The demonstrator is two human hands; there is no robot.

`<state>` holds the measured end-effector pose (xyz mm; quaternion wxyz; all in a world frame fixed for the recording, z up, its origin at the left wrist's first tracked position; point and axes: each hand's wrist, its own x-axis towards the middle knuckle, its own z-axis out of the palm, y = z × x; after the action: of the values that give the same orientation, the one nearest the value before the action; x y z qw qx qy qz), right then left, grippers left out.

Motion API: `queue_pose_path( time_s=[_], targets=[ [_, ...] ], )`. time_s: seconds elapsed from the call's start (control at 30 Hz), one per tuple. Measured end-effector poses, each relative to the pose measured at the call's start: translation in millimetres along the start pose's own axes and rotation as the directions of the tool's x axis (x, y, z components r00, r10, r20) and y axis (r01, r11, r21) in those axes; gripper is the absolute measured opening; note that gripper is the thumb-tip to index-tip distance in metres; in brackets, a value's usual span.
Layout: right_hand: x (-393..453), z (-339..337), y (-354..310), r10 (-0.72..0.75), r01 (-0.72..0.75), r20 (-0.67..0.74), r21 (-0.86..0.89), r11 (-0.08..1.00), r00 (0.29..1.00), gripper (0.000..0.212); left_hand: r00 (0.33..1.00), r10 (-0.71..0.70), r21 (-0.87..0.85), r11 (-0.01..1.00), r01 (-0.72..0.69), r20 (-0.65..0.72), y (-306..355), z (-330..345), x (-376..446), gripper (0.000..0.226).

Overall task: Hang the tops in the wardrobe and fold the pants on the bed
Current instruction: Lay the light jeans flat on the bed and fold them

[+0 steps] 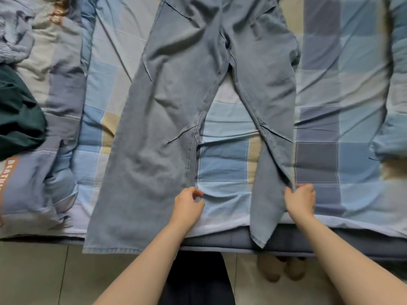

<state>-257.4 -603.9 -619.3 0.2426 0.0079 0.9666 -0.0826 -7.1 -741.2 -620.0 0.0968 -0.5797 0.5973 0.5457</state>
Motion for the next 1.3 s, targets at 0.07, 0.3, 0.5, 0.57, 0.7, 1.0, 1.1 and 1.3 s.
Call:
queue_pose_path(
  time_s=[0.07,0.3,0.5,0.57,0.7,1.0,1.1,1.3],
  targets=[
    [13.8,0.8,14.0,0.068,-0.066,0.146,-0.022,0.998,0.987,0.058,0.988,-0.037,-0.111,0.992,0.054,0.149,23.5,33.5,1.1,0.022],
    [-11.0,12.6,11.3,-0.507,0.528,0.156,-0.343,0.777,0.848,0.015,0.888,-0.031,-0.490,0.824,0.283,0.460,76.1,103.0,5.0,0.025],
    [-16.7,7.6,8.4,-0.608,0.676,0.700,0.243,0.696,0.374,0.036,0.904,-0.210,-0.631,0.657,0.412,0.372,60.4,106.4,17.9,0.016],
    [-8.2,-0.9,2.8,-0.554,0.460,0.707,0.353,0.815,0.440,0.029,0.932,-0.174,-0.557,0.761,0.333,0.319,51.6,103.8,16.9,0.008],
    [26.6,-1.9,-0.2,-0.429,0.410,0.226,0.128,0.903,0.875,0.035,0.953,-0.175,-0.480,0.832,0.278,0.247,41.8,104.7,20.3,0.024],
    [55.2,12.9,13.4,-0.214,0.254,0.309,-0.097,0.962,0.927,0.037,0.939,-0.193,-0.486,0.816,0.314,0.284,25.9,92.9,28.5,0.019],
    [31.7,2.8,28.6,-0.334,0.339,0.267,0.028,0.940,0.904,0.024,0.952,-0.188,-0.451,0.847,0.282,0.243,22.5,77.9,23.3,0.015],
    [-32.5,-45.6,103.4,-0.346,0.316,0.178,0.180,0.932,0.921,0.016,0.957,-0.111,-0.317,0.928,0.196,0.269,16.8,50.7,0.1,0.012]
  ],
)
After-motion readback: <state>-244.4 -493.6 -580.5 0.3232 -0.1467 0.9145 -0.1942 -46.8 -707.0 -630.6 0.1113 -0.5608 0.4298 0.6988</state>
